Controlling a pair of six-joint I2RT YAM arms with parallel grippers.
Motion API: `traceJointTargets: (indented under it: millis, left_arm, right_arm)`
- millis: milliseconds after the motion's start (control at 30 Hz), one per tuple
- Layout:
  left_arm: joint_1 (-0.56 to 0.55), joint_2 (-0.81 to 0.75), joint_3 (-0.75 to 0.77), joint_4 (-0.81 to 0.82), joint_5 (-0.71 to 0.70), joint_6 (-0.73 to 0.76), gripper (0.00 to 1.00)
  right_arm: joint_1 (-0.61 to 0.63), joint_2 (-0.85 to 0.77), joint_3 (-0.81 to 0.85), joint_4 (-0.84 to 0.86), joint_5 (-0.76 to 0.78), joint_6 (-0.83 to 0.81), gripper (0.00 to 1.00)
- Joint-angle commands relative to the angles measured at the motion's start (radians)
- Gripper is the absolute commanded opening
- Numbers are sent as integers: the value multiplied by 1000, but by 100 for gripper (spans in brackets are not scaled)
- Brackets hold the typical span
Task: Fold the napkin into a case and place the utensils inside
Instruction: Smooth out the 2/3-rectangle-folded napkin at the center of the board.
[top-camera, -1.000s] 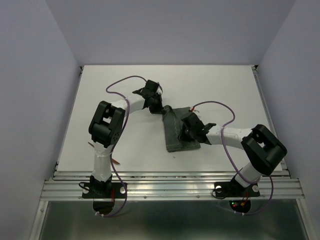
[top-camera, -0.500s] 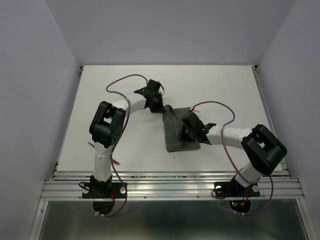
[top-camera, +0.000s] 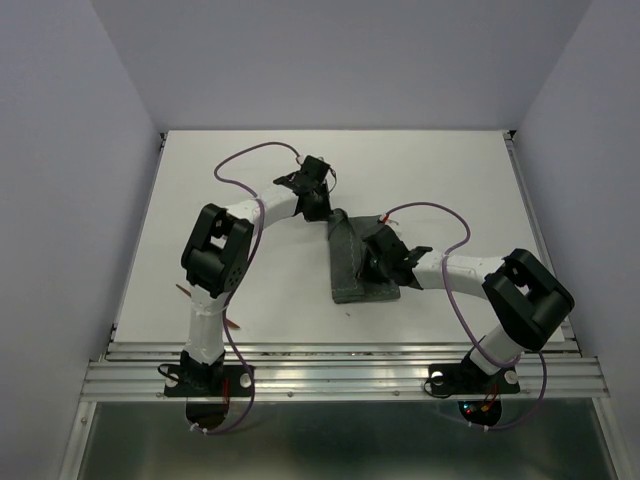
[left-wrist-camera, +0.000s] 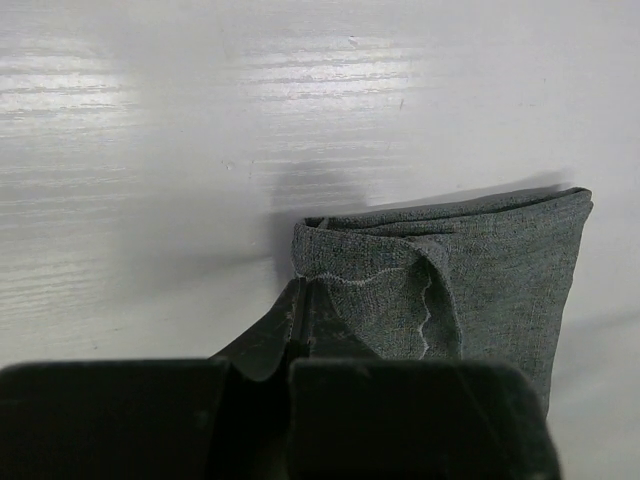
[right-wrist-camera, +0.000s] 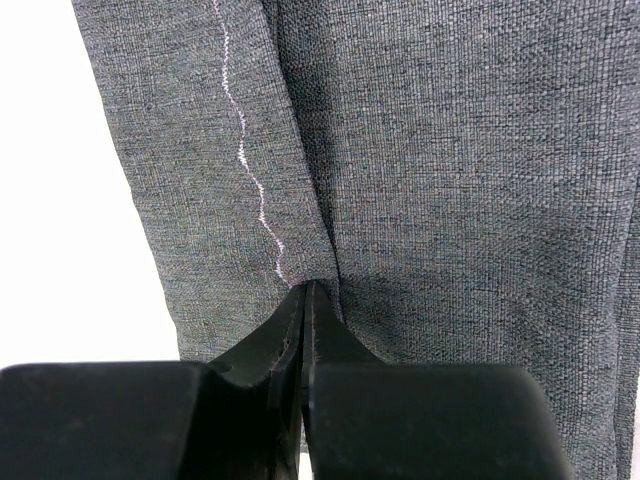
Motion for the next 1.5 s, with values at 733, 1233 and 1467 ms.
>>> traceJointTargets:
  millis: [733,1233,1467]
  left_arm:
    - [-30,72,131,66,92,6,0]
    - [-40,117,125,83,115,0,0]
    - [-42,98,99,89,114,8,0]
  right_arm:
    - [-6,-16,-6,-49,0,-24,1]
    - [-18,-91,46,-129,81,-87,19]
    - [-172,-209,71,-166,123,-162,35]
